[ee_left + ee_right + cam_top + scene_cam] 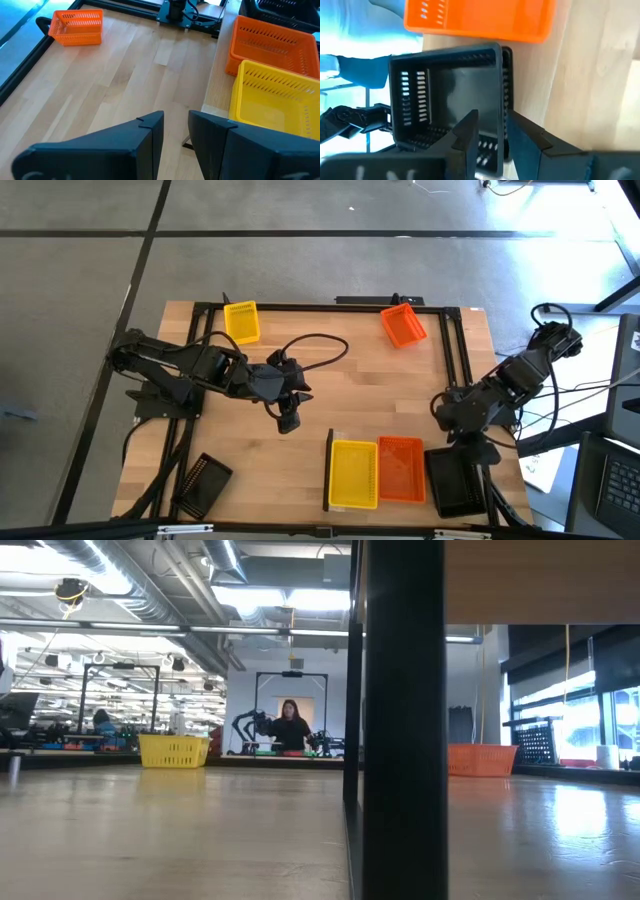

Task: Stack baskets on shelf by color
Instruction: Stack the right black bin on top of the black bin, then stack the yellow bin on top of the yellow bin

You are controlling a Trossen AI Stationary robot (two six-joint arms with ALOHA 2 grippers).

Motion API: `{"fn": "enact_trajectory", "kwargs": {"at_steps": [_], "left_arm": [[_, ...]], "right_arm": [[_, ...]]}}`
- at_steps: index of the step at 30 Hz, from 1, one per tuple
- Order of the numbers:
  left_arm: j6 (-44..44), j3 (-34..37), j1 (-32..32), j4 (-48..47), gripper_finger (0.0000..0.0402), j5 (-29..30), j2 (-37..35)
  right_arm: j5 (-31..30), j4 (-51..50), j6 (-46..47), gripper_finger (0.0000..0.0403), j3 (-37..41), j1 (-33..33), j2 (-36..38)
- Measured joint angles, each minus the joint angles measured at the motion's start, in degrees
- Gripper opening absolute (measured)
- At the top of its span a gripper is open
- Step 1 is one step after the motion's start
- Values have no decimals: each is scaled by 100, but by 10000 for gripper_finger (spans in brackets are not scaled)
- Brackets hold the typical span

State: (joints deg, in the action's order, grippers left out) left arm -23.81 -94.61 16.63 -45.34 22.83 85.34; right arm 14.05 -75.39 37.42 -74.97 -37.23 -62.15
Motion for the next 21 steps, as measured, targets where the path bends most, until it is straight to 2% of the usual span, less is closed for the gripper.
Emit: {"fn": "enact_trajectory", "kwargs": {"at_steps": [11, 13, 21], "left_arm": [[-5, 0, 0, -113, 82, 2, 1], [-252, 2, 1, -291, 82, 1, 1], [-2265, 4, 67, -1846, 82, 42, 0]], "right_arm": [[58, -211, 65, 97, -182, 0, 0], [24, -215, -79, 97, -182, -1, 3], [-1317, -219, -695, 97, -182, -2, 10]]}}
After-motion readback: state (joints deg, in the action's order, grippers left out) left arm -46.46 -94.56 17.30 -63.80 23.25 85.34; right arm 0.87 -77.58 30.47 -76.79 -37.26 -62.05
